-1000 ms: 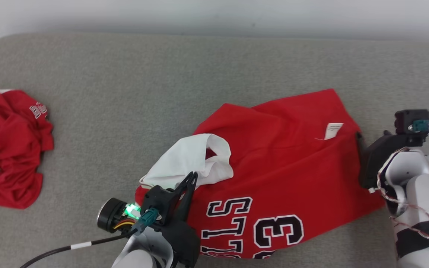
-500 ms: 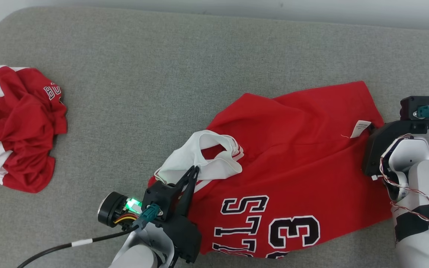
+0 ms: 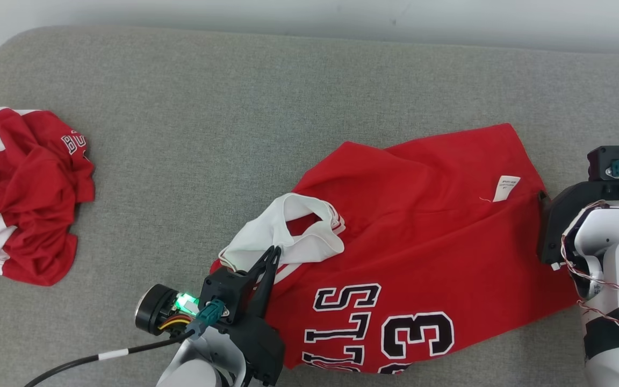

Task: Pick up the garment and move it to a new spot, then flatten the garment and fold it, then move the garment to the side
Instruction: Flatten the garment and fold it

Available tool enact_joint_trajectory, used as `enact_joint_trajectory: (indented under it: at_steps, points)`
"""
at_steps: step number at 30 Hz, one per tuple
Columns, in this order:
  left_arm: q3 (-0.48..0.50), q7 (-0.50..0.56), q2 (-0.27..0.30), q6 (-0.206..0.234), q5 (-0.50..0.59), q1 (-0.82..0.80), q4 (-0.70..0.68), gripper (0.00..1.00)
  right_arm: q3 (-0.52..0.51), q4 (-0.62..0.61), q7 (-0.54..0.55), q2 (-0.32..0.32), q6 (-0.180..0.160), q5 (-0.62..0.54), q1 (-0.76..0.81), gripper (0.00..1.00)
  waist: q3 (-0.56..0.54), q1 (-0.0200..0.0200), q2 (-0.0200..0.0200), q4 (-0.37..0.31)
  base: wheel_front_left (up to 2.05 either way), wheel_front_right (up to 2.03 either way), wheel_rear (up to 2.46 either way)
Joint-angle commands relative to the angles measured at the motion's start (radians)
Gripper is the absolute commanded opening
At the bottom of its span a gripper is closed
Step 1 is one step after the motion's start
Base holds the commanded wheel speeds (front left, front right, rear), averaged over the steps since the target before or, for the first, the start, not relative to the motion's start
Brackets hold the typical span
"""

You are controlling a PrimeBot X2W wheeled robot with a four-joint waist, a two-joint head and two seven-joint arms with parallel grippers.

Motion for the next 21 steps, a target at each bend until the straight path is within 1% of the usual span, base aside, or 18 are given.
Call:
enact_joint_trajectory:
  at_steps: [1,4,7,8,10,11,12,13,14,15,21]
  points:
    - [-0.002,0.001,0.004,0.005,-0.002,0.003,-0.005,0.00,0.006,0.001,0.006,-0.004,0.003,0.004,0.007,0.96,0.004,0.0000,0.0000,0.003,0.00,0.00,0.00]
    - [-0.004,0.004,0.007,0.006,-0.001,-0.001,-0.008,0.00,0.017,0.014,0.016,-0.007,0.003,0.021,0.001,0.93,0.010,0.0000,0.0000,0.008,0.00,0.00,0.00]
    - [-0.005,0.006,0.010,0.007,-0.003,-0.002,-0.011,0.00,0.033,0.028,0.026,-0.012,0.003,0.037,0.000,0.67,0.012,0.0000,0.0000,0.012,0.00,0.00,0.00]
    - [-0.005,0.007,0.011,0.007,-0.003,-0.001,-0.011,0.00,0.038,0.031,0.027,-0.014,0.003,0.041,-0.001,0.67,0.012,0.0000,0.0000,0.013,0.00,0.00,0.00]
    - [-0.005,0.007,0.012,0.009,-0.003,0.000,-0.012,0.00,0.048,0.039,0.032,-0.017,0.003,0.051,-0.002,0.49,0.012,0.0000,0.0000,0.013,0.00,0.00,0.00]
    - [-0.005,0.007,0.012,0.010,-0.005,0.000,-0.012,0.00,0.052,0.042,0.033,-0.019,0.003,0.056,-0.003,0.47,0.011,0.0000,0.0000,0.013,0.00,0.00,0.00]
    - [-0.006,0.007,0.012,0.011,-0.006,-0.001,-0.012,0.00,0.058,0.046,0.034,-0.022,0.003,0.063,-0.005,0.39,0.011,0.0000,0.0000,0.013,0.00,0.00,0.00]
    - [-0.006,0.008,0.012,0.013,-0.007,-0.005,-0.011,0.00,0.071,0.050,0.025,-0.027,0.003,0.075,-0.013,0.22,0.013,0.0000,0.0000,0.012,0.00,0.00,0.00]
    - [-0.006,0.007,0.011,0.013,-0.006,-0.009,-0.010,0.00,0.074,0.049,0.013,-0.031,0.003,0.079,-0.018,0.02,0.014,0.0000,0.0000,0.011,0.00,0.00,0.00]
    - [-0.006,0.006,0.011,0.013,-0.006,-0.014,-0.008,0.00,0.076,0.050,0.003,-0.036,0.002,0.082,-0.022,0.00,0.015,0.0000,0.0000,0.011,0.00,0.00,0.00]
    - [0.003,-0.012,0.011,0.004,-0.009,-0.035,0.007,0.00,0.094,0.063,-0.056,-0.050,0.002,0.111,-0.048,0.00,0.015,0.0000,0.0000,0.006,0.00,0.00,0.00]
